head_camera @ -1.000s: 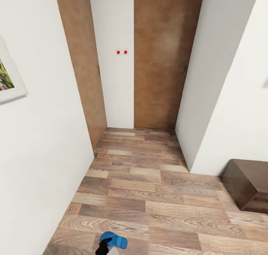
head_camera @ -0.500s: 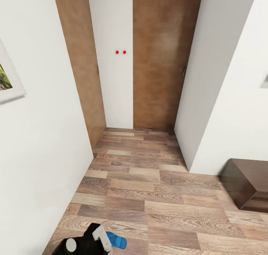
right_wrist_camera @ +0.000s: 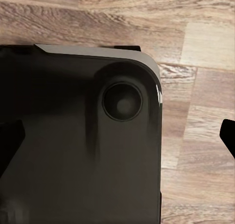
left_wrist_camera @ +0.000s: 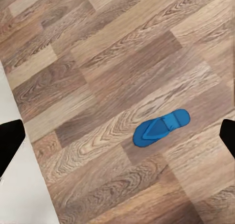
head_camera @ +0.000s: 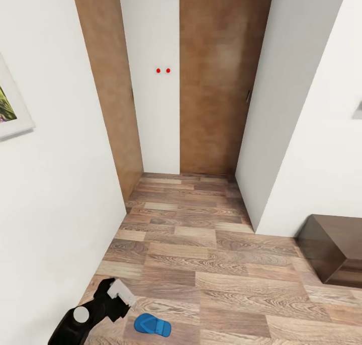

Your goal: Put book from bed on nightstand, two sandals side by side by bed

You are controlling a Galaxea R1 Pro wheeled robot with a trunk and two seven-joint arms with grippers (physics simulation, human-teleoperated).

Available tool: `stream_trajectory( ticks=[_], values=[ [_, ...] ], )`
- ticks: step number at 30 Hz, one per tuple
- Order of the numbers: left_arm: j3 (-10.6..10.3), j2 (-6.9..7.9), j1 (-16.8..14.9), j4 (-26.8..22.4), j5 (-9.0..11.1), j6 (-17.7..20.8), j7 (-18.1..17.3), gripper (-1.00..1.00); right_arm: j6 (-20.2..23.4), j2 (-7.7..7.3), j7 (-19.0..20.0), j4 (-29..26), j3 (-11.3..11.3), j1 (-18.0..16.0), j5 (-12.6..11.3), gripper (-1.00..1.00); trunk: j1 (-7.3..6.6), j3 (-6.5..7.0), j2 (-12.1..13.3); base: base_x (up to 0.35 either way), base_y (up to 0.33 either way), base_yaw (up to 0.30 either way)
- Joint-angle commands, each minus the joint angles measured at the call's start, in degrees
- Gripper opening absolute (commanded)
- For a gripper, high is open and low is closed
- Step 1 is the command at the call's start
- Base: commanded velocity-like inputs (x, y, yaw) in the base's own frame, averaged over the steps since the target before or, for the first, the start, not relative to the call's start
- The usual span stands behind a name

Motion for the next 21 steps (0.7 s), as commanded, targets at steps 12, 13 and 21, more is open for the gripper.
stream_trajectory(
  ticks=[12, 13, 21],
  values=[
    [-0.10, 0.38, -8.32, 14.64, -5.20, -8.32, -12.55, 1.00, -0.14, 0.00, -0.04, 0.01, 0.12, -0.01, 0.00, 1.00, 0.00, -0.05, -0.03, 0.000, 0.000, 0.000],
    [-0.21, 0.33, -8.43, 14.84, -5.67, -8.35, -12.75, 1.00, -0.14, 0.00, -0.03, 0.02, 0.12, -0.01, 0.00, 1.00, 0.00, -0.05, -0.03, 0.000, 0.000, 0.000],
    [-0.93, 0.26, -8.61, 15.12, -7.02, -8.33, -14.24, 1.00, -0.14, 0.00, -0.03, 0.04, 0.12, -0.01, 0.00, 1.00, 0.00, -0.05, -0.03, 0.000, 0.000, 0.000]
  ],
)
